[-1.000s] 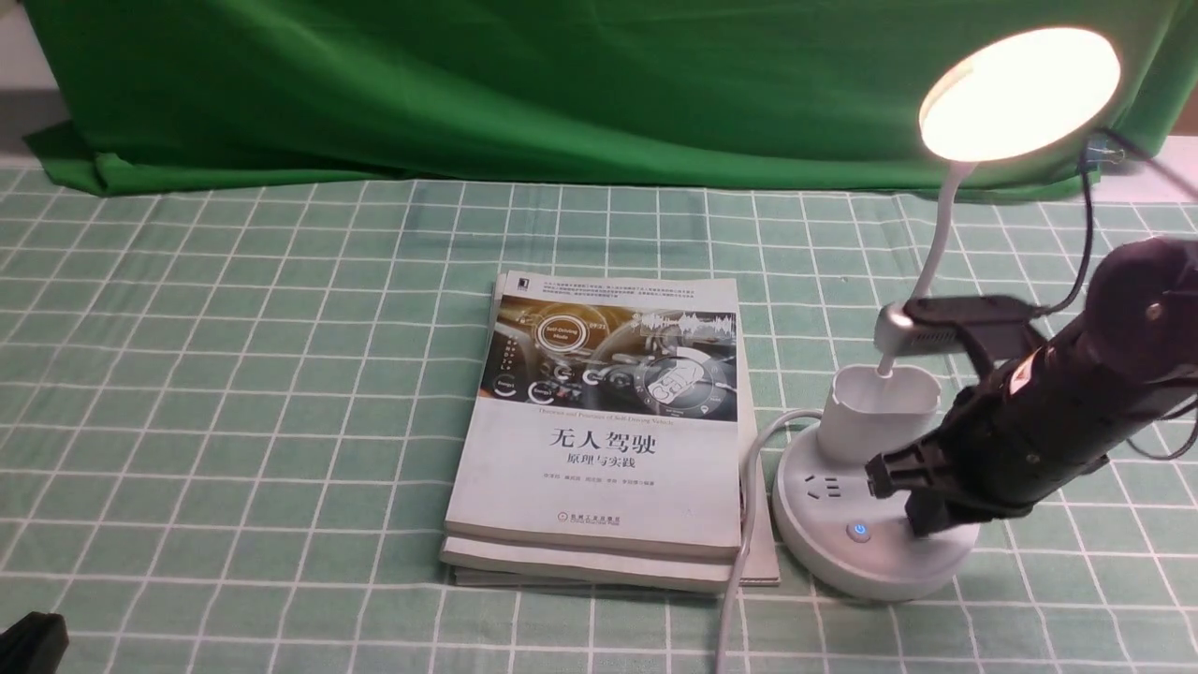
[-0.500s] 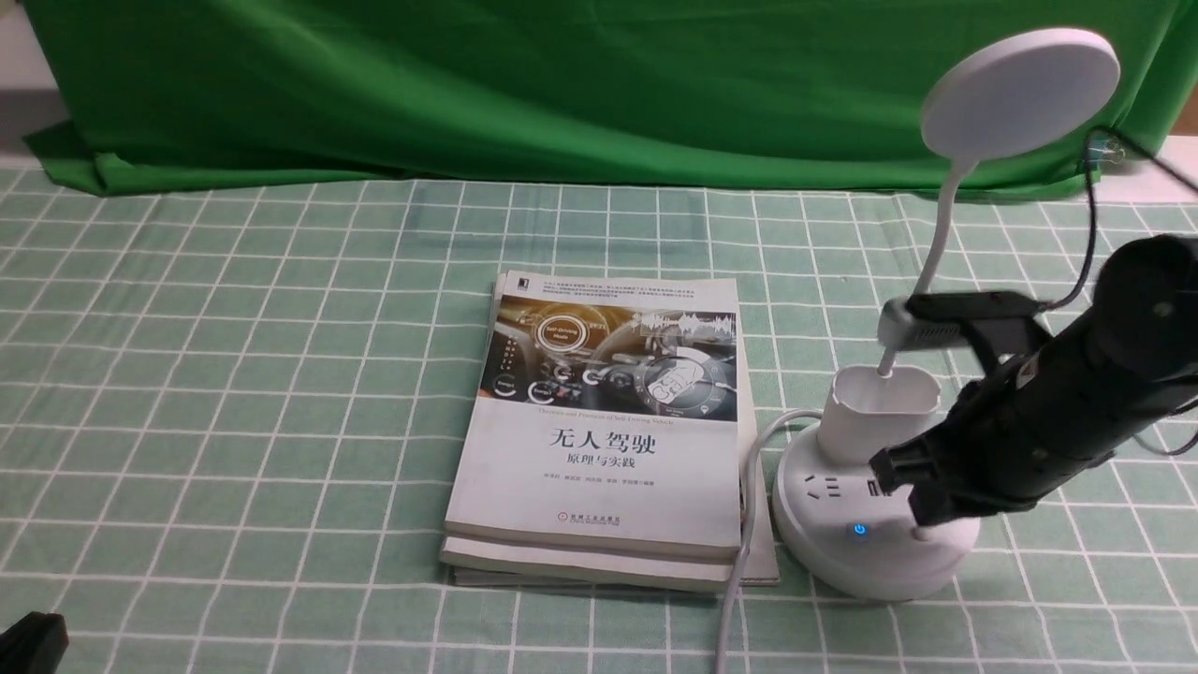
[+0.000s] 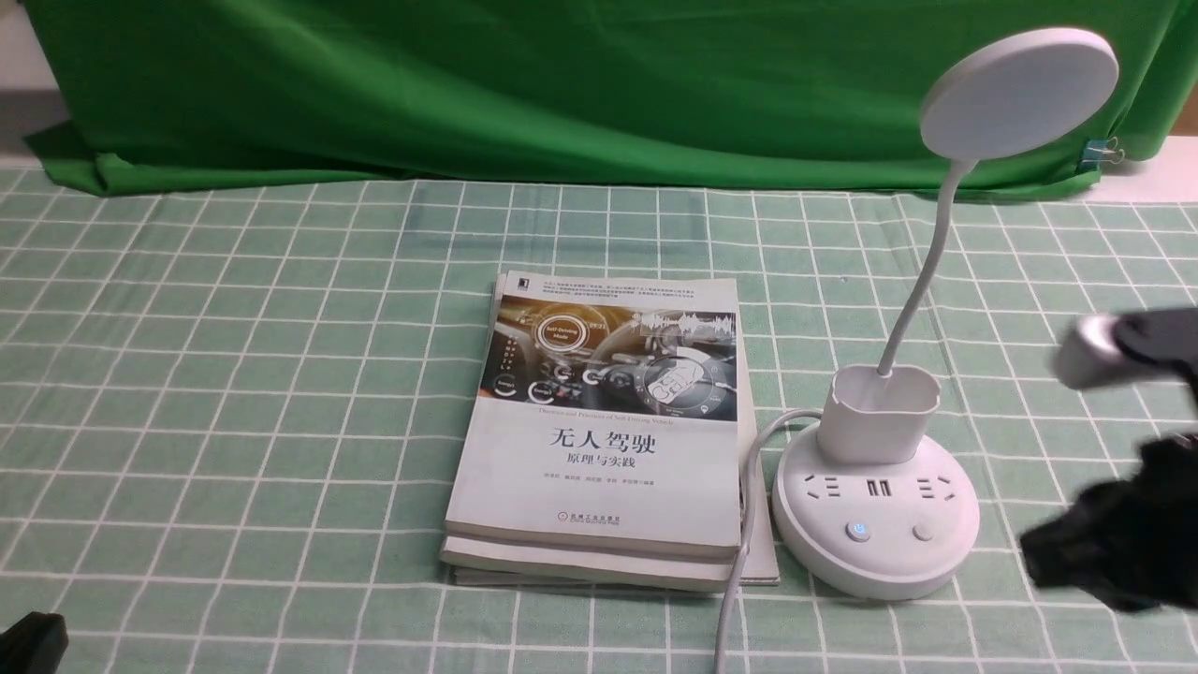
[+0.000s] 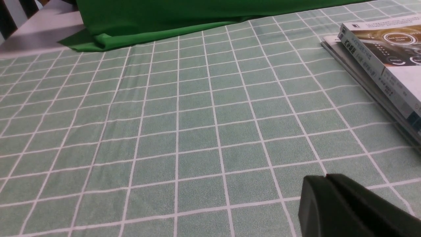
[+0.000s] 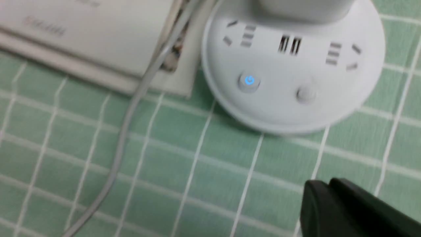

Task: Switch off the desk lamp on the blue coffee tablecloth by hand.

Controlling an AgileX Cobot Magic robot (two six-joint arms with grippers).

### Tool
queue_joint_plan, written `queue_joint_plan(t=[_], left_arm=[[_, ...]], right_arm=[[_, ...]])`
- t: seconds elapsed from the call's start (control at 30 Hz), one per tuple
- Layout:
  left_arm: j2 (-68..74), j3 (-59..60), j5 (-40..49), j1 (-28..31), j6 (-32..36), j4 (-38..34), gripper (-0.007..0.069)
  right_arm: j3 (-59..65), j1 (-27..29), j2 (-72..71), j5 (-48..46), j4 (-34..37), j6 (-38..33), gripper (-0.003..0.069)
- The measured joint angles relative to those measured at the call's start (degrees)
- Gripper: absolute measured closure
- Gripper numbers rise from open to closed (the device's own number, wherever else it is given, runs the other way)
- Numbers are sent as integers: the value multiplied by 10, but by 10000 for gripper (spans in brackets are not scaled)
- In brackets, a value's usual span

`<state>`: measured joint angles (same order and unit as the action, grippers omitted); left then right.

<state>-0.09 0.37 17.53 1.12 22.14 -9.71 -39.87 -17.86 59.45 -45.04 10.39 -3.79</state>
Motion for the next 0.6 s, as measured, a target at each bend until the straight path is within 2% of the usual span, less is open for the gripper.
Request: queue_joint_plan(t=[0.27, 0.43, 0.53, 0.6], left_arm=[[0, 0, 0, 0, 0, 0, 624], [0, 0, 0, 0, 0, 0, 624], [0, 0, 0, 0, 0, 0, 624], [0, 0, 0, 0, 0, 0, 624]], right_arm=[[21, -2, -161, -5, -1, 12, 587], [34, -1, -230, 17, -25, 9, 598], [69, 21, -278, 54, -35, 9, 622], [136, 59, -338, 107, -45, 9, 626]])
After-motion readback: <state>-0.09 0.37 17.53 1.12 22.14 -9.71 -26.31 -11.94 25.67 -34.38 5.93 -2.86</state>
